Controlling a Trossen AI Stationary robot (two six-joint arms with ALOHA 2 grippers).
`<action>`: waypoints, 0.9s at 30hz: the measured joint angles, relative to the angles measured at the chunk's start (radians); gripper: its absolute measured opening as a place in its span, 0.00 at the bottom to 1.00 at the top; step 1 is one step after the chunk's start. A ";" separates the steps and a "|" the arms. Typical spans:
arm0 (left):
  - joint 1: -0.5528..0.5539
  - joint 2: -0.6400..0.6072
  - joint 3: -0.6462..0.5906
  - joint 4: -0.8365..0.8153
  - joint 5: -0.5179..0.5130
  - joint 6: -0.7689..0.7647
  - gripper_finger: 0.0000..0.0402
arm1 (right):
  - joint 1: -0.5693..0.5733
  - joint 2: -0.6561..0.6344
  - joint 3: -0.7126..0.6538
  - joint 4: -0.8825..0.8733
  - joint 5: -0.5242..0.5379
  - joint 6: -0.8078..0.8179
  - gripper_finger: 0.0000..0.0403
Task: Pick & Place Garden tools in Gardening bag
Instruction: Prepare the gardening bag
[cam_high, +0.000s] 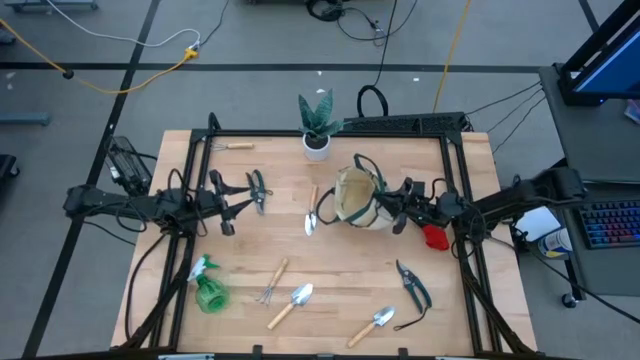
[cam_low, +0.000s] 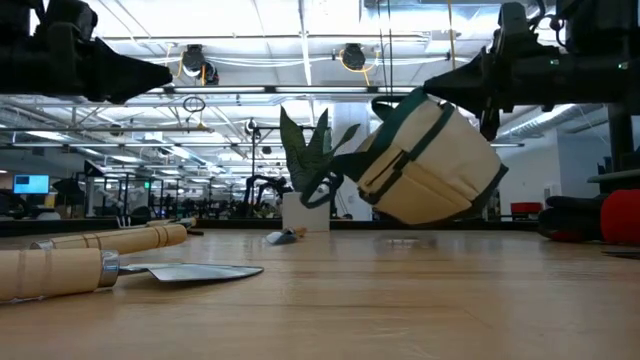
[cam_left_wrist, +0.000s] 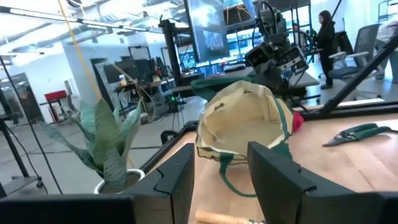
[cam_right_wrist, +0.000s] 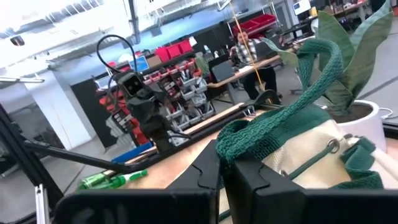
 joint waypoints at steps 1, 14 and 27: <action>0.000 0.012 0.000 0.015 0.000 0.002 0.38 | 0.000 0.013 0.000 0.013 0.000 0.000 0.01; 0.000 0.321 0.109 0.105 0.002 0.094 0.38 | -0.001 0.157 0.117 0.027 -0.003 -0.005 0.01; 0.000 0.774 0.421 -0.013 0.077 0.277 0.38 | -0.001 0.181 0.131 0.024 -0.030 -0.003 0.01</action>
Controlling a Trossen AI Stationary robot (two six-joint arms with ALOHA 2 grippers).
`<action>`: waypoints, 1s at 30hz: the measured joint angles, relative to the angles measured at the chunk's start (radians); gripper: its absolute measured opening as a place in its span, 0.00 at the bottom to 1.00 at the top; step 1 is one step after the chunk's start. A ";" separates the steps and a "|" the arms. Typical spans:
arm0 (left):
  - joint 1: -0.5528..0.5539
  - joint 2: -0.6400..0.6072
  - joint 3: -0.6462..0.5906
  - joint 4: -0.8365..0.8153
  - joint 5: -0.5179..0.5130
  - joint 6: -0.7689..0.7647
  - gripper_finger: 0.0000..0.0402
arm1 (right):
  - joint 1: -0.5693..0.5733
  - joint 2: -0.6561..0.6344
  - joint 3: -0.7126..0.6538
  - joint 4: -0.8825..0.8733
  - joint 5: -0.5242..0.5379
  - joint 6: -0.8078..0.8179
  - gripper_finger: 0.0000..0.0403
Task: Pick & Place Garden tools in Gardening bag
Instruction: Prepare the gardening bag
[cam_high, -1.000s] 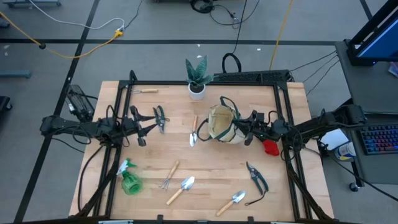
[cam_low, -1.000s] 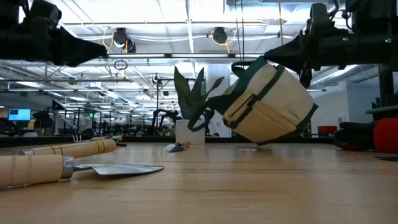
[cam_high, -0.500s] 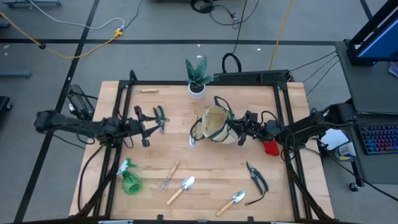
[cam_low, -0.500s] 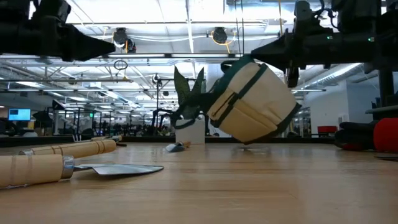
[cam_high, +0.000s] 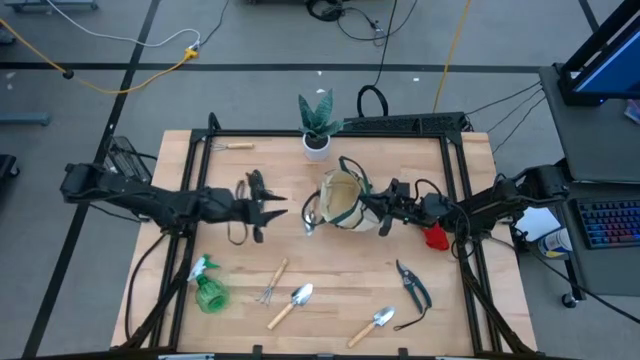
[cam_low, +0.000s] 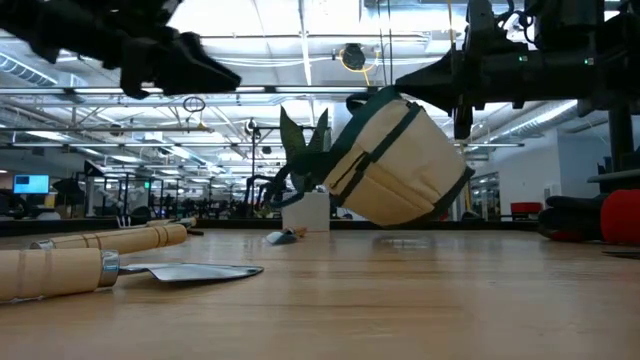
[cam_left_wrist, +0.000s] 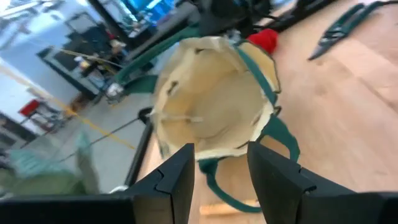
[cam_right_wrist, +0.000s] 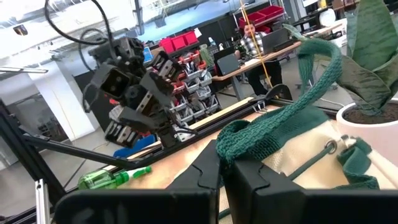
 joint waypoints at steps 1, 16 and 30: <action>0.000 0.027 0.022 -0.005 0.017 0.003 0.38 | 0.000 0.000 0.000 0.000 0.000 0.000 0.01; 0.000 0.333 0.202 -0.077 0.048 0.097 0.38 | 0.000 0.000 0.000 0.005 0.001 -0.001 0.01; 0.058 0.524 0.216 0.106 -0.016 0.276 0.38 | 0.000 0.000 0.000 0.037 0.000 0.000 0.01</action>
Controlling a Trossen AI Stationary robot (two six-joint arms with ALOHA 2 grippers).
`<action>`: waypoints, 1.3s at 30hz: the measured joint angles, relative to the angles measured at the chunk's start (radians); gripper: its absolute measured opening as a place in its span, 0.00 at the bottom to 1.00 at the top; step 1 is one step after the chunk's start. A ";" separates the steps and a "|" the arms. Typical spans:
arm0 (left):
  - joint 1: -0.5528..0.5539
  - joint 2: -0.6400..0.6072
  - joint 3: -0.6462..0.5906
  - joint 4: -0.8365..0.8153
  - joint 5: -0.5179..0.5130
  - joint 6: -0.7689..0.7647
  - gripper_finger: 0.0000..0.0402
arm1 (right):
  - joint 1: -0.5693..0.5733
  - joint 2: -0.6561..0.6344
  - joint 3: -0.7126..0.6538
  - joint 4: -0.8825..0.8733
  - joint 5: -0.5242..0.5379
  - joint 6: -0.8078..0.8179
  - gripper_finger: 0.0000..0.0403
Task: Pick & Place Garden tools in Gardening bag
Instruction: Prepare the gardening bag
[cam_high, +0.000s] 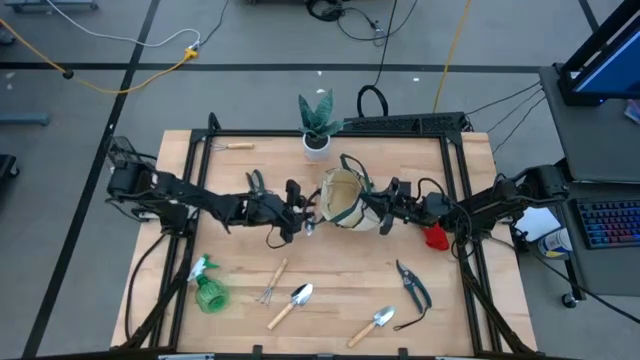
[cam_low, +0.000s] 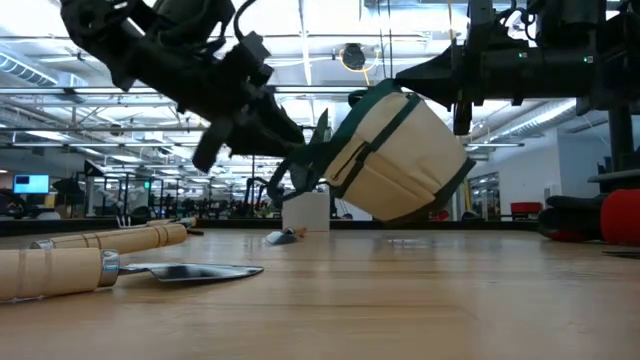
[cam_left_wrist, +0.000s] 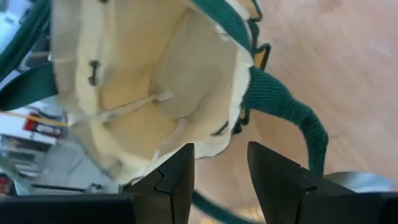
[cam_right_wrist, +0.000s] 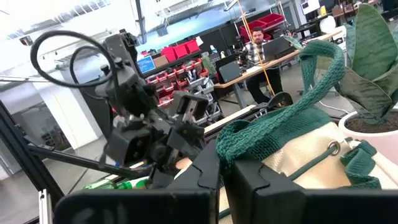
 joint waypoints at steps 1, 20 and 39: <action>0.001 0.016 0.000 0.020 0.001 0.023 0.38 | 0.000 0.000 0.000 -0.001 0.000 0.000 0.01; 0.001 0.140 0.000 0.262 0.000 0.206 0.35 | 0.000 0.000 0.027 0.009 -0.001 -0.008 0.01; -0.027 0.140 0.063 0.208 -0.055 0.308 0.02 | 0.000 0.000 0.027 -0.050 -0.001 -0.107 0.01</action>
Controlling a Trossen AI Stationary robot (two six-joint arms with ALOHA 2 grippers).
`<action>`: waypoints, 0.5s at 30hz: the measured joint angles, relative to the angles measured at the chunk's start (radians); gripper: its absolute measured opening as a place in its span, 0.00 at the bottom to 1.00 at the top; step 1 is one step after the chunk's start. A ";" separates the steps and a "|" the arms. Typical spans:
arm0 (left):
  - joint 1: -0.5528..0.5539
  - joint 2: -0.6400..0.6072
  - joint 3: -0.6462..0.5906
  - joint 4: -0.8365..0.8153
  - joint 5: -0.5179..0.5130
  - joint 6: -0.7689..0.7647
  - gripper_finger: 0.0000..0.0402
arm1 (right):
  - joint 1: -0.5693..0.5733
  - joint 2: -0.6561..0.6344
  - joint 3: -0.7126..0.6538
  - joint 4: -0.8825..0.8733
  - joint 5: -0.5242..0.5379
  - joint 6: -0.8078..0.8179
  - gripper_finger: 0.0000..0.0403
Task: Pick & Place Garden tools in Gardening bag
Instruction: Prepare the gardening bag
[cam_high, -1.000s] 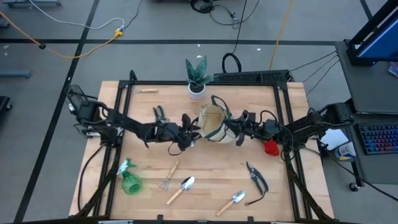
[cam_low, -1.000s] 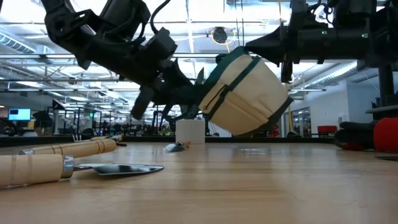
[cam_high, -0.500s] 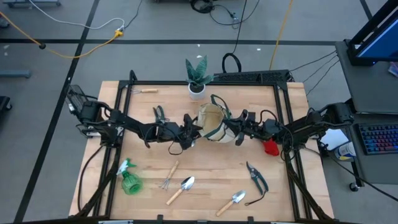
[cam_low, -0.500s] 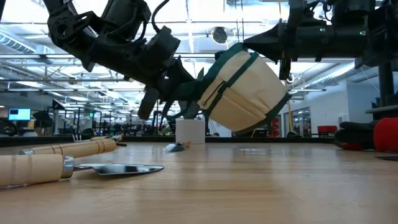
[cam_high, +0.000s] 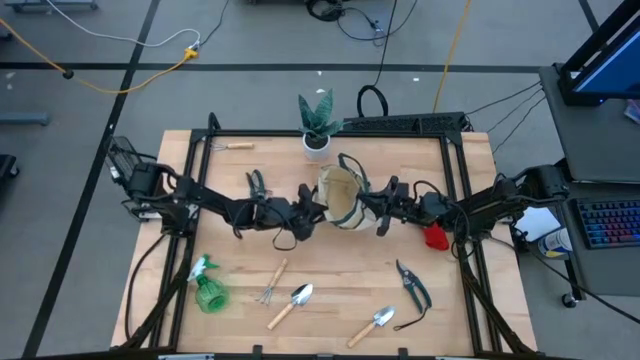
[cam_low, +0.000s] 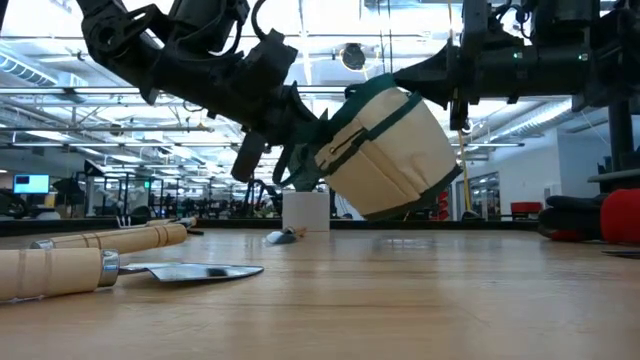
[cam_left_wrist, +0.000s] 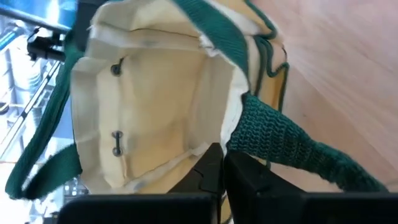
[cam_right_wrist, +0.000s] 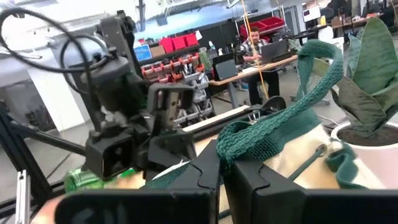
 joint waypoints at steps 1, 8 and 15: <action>-0.009 0.000 0.000 -0.007 -0.023 0.012 0.01 | 0.000 0.000 0.000 0.000 0.000 0.003 0.01; -0.065 0.000 0.000 -0.001 -0.133 0.067 0.02 | 0.030 0.000 0.000 -0.028 0.001 0.024 0.01; -0.102 -0.016 0.000 -0.005 -0.146 0.087 0.04 | 0.103 -0.010 0.000 -0.046 0.087 0.032 0.01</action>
